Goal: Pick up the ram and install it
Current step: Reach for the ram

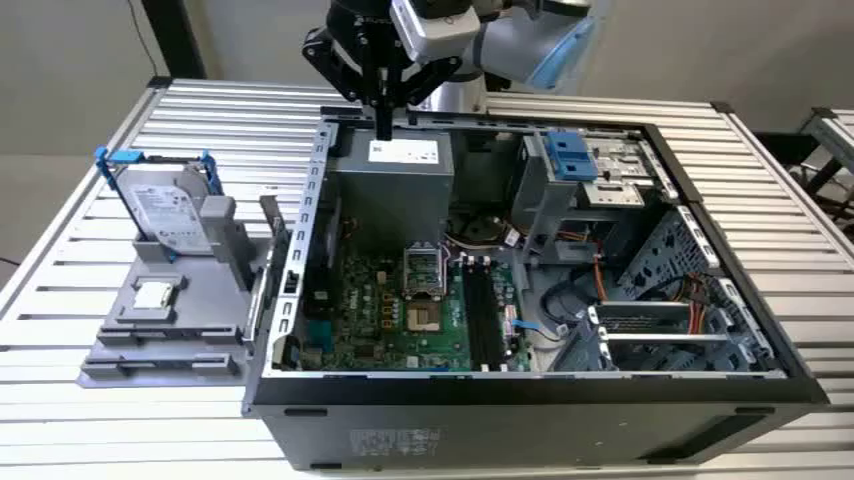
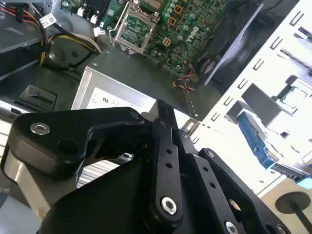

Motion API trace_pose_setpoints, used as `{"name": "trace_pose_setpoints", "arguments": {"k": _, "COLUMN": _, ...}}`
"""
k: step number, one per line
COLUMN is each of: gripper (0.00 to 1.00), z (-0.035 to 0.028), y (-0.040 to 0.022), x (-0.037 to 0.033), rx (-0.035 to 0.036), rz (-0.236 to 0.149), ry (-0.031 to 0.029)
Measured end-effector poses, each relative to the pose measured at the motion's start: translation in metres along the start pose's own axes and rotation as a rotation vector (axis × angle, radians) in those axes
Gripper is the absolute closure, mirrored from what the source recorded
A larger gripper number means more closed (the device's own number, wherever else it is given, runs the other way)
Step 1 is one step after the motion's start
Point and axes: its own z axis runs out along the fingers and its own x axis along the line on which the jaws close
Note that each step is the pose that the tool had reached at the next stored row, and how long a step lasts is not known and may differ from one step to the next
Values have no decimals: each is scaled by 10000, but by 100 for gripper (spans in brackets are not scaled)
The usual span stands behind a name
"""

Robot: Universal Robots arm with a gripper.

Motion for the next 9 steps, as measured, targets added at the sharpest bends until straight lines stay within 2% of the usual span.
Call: {"name": "trace_pose_setpoints", "arguments": {"k": 9, "gripper": 100, "z": 0, "y": 0, "x": 0, "rx": 0, "rz": 0, "ry": 0}}
